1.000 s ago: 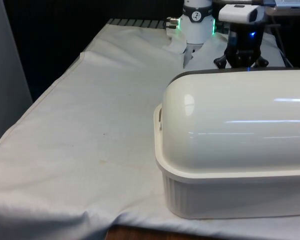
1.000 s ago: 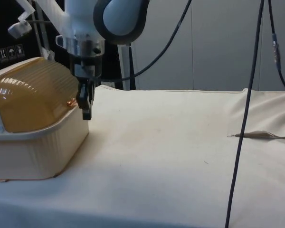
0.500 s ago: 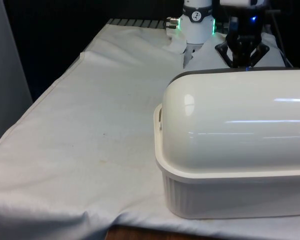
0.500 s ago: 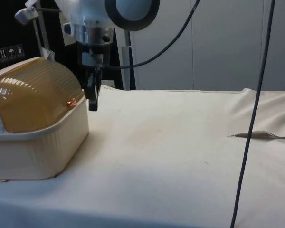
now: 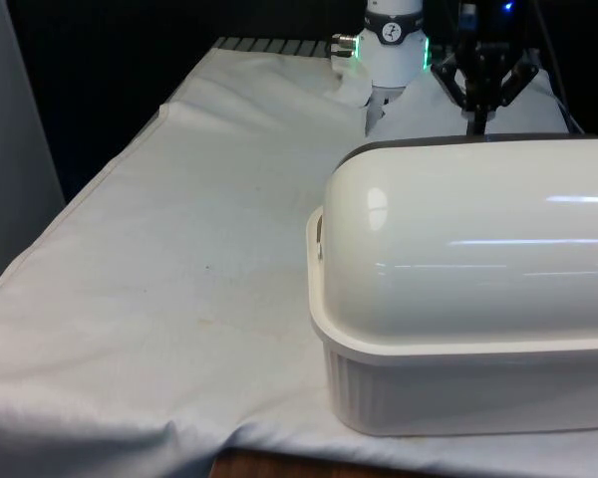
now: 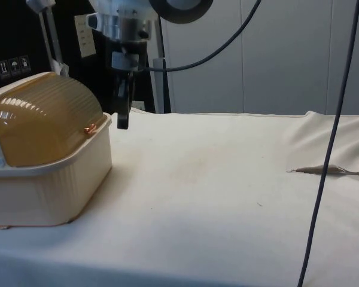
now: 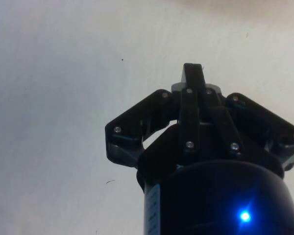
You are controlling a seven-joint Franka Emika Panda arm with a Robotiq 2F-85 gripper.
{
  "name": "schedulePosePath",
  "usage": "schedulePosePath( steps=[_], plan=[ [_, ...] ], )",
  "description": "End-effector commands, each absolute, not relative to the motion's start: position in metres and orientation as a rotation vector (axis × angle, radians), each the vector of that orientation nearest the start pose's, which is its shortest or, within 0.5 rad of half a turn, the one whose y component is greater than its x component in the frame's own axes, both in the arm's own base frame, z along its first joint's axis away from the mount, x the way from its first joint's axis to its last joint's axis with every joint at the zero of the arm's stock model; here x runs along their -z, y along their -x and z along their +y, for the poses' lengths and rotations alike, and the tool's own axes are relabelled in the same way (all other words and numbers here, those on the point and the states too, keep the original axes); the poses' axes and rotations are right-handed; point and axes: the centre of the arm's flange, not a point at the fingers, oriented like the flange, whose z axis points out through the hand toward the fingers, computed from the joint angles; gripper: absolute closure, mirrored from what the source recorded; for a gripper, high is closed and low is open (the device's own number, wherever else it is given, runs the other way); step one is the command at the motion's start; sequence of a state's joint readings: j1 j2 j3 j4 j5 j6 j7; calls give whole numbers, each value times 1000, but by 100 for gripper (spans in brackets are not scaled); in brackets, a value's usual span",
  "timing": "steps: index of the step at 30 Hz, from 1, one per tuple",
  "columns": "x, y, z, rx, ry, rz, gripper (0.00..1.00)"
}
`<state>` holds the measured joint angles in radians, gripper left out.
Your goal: Open the lid, then close it.
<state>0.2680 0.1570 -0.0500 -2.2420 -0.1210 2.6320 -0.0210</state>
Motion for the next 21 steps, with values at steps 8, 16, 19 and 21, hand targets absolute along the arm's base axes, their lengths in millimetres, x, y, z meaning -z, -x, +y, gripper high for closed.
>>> schedulePosePath(
  steps=[8,16,19,21],
  plan=[
    [-323,-548,125,409,3127,-536,65],
    [-323,-548,125,412,3126,-535,26],
    [-323,-548,125,406,3126,-535,12],
    [-323,-548,125,394,3125,-537,0]
  ],
)
